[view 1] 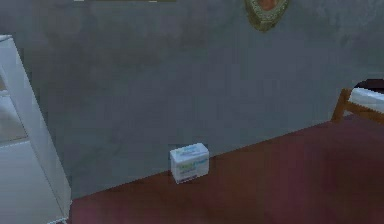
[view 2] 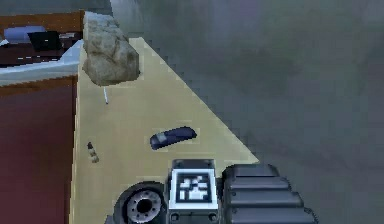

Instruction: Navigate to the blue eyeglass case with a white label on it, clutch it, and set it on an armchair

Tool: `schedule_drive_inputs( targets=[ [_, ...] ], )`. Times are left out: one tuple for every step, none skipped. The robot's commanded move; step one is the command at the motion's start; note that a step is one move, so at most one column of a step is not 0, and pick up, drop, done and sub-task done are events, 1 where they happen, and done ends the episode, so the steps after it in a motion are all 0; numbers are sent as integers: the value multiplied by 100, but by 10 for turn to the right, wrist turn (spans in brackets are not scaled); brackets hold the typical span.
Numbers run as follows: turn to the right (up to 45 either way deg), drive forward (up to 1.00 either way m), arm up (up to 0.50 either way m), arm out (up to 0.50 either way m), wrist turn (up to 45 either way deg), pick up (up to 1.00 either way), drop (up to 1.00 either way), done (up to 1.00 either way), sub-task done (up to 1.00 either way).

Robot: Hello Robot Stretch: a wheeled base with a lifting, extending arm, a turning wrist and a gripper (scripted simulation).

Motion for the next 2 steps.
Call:
schedule_drive_inputs(
  targets=[
    [0,0,0,20,0,0,0,0,0],
    [0,0,0,0,450,0,0,0,0]
  ],
)
